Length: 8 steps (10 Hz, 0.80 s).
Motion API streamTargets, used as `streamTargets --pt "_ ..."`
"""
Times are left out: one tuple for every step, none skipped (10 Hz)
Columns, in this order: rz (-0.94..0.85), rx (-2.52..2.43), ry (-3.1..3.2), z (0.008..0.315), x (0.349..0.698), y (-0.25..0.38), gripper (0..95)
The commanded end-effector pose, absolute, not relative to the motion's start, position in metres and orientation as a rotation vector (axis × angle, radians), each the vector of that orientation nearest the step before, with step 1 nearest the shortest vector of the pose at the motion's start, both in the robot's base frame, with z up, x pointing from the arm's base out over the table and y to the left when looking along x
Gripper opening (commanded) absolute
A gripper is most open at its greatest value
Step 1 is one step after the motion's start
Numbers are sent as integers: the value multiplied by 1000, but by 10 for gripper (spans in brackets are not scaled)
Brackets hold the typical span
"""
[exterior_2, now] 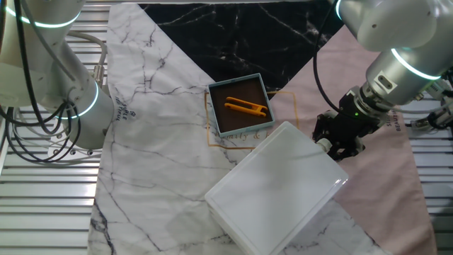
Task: Grasp the handle and open the drawer
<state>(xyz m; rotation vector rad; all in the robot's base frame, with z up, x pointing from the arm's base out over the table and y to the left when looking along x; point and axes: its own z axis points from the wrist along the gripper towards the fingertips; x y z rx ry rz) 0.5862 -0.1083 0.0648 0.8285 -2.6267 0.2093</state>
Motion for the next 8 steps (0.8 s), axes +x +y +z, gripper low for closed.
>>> streamTargets --pt "208 826 -2629 64 587 -107 0" --pt "215 825 -2626 64 588 -106 0" --pt "219 822 -2622 65 589 -105 0" --pt "217 819 -2623 65 590 -104 0" --pt "214 817 -2626 65 591 -104 0" --pt "214 816 -2626 65 591 -103 0" --pt "217 814 -2625 64 592 -102 0" --pt "217 813 -2625 64 593 -101 0"
